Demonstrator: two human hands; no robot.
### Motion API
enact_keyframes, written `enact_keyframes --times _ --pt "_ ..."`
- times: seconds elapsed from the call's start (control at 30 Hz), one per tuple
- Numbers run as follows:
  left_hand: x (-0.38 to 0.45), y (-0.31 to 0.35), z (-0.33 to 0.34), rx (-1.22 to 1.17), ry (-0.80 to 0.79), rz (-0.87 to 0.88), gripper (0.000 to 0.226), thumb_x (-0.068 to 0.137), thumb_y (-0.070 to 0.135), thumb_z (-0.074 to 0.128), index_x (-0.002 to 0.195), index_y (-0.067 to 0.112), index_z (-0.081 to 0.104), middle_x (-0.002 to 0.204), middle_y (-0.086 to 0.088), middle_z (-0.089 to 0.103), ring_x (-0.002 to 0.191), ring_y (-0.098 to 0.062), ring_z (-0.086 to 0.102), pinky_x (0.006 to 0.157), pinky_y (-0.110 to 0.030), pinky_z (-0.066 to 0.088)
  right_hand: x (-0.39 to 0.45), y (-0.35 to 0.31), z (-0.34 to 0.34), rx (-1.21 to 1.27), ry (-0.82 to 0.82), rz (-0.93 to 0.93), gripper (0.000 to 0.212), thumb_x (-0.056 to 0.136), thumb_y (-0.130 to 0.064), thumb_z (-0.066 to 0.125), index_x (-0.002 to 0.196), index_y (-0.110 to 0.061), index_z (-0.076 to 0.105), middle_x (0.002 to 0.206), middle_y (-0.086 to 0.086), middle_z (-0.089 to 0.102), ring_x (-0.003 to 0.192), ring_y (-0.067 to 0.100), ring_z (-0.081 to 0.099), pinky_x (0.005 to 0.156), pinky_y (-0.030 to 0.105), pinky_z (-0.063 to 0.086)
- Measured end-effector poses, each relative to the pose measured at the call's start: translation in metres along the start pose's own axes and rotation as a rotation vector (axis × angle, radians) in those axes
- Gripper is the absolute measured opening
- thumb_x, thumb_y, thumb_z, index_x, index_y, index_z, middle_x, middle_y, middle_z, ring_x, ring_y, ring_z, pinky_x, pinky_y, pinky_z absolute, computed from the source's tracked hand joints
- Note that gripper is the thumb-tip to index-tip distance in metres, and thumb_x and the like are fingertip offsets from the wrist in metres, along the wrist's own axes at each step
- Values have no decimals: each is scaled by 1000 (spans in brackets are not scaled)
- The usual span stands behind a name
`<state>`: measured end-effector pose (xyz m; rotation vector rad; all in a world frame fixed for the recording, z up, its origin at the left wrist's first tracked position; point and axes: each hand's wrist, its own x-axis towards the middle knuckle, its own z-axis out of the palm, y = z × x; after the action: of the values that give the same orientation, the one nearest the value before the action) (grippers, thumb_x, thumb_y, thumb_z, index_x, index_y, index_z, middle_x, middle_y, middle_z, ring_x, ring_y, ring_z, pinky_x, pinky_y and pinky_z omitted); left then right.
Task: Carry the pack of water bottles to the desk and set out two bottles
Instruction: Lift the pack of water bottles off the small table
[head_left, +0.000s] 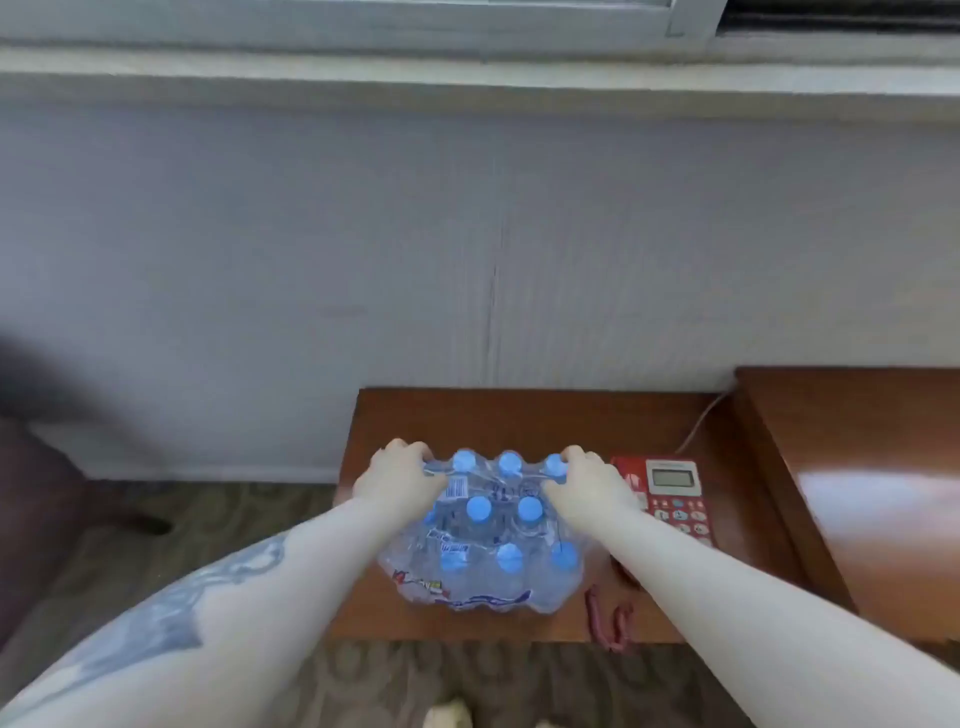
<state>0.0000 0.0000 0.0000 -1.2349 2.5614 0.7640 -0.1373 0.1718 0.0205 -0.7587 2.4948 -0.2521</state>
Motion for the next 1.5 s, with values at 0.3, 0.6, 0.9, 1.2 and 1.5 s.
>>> enact_keyframes --times 0.3,0.6,0.9,1.2,1.5 --pt "4 -37 61 -304 -48 -191 108 71 40 77 149 28 4 148 -15 30 129 -38 40 101 -49 41 13 24 56 709 -214 483 109 66 -45 85 146 -10 20 141 11 47 121 29 52 76 33 47" --pt "10 -61 72 -739 -180 -460 123 49 62 86 144 9 28 145 -9 44 126 -29 47 91 -39 43 18 25 84 1097 -103 642 83 68 -59 76 131 -14 48 115 10 67 97 27 66 75 38 55" --pt "11 -52 69 -854 -155 -531 116 49 67 81 140 8 41 137 -10 53 120 -32 52 93 -43 43 21 20 79 1078 -100 566 104 38 -53 92 125 -14 49 112 9 68 99 31 67 90 50 54" --pt "-56 -37 92 -891 -48 -730 71 40 73 71 83 16 65 84 5 67 76 -16 63 57 -31 44 42 33 84 701 -243 450 103 26 -76 77 110 -20 57 106 4 67 100 32 63 93 48 50" --pt "-111 -13 128 -1158 124 -936 64 40 69 76 81 20 75 75 4 77 68 -17 72 56 -28 52 55 37 69 347 -443 147 77 37 -77 69 85 -17 63 90 5 70 90 31 65 92 46 49"
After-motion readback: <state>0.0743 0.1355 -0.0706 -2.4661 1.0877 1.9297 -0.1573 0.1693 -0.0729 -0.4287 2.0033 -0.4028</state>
